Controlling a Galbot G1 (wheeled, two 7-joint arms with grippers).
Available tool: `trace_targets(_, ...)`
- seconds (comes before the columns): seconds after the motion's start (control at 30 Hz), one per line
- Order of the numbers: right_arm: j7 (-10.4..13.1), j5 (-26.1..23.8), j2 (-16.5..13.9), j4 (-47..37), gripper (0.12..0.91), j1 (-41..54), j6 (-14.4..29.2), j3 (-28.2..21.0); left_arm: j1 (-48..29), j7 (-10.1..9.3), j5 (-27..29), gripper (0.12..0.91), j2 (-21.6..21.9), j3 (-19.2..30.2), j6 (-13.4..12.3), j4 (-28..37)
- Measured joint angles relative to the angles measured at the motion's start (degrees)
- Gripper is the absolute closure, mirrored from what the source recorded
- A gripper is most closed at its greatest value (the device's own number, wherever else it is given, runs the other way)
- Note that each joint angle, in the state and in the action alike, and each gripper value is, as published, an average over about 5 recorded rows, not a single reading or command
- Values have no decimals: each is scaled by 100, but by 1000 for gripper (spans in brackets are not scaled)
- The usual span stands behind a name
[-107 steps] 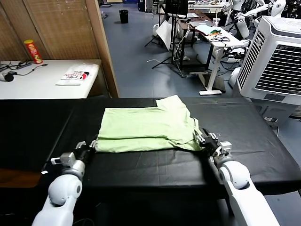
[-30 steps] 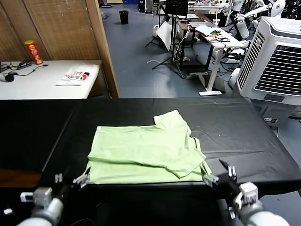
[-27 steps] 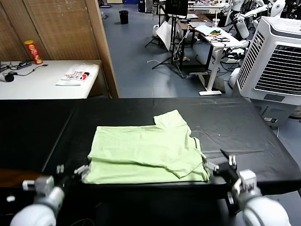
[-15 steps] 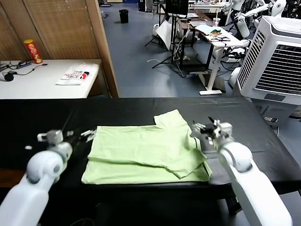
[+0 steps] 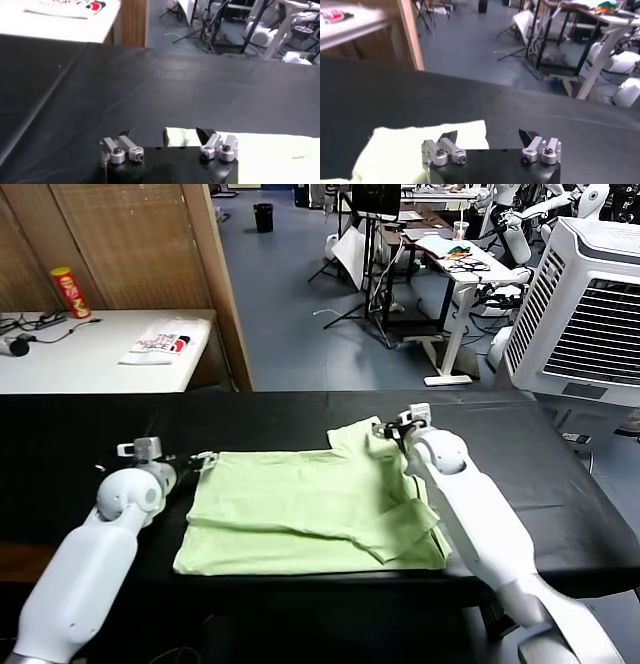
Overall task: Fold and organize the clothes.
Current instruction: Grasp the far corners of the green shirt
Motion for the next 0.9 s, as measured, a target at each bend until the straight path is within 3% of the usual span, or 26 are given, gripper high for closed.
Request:
trace_targets(0.13, -19, 7, 84, -154, 332, 51, -65, 6, -39, 72, 56, 232, -55, 19, -12, 105)
trace_targets(0.27, -23, 52, 151, -223, 542, 59, -154, 51, -79, 97, 102, 258, -107, 37, -15, 192)
trace_targets(0.37, -20, 70, 173, -231, 692, 43, -163, 91, -85, 134, 127, 351, -128, 50, -20, 211)
trace_targets(0.5, -42, 57, 174, -216, 858, 6, -76, 147, -94, 200, 165, 565, -147, 63, -38, 215)
trace_targets(0.7, -72, 46, 116, -78, 899, -93, 139, 248, -111, 237, 190, 862, -185, 70, -91, 220)
trace_targets(0.9, -94, 115, -7, 183, 900, -214, 334, 320, -67, 250, 174, 903, -208, 17, -144, 133)
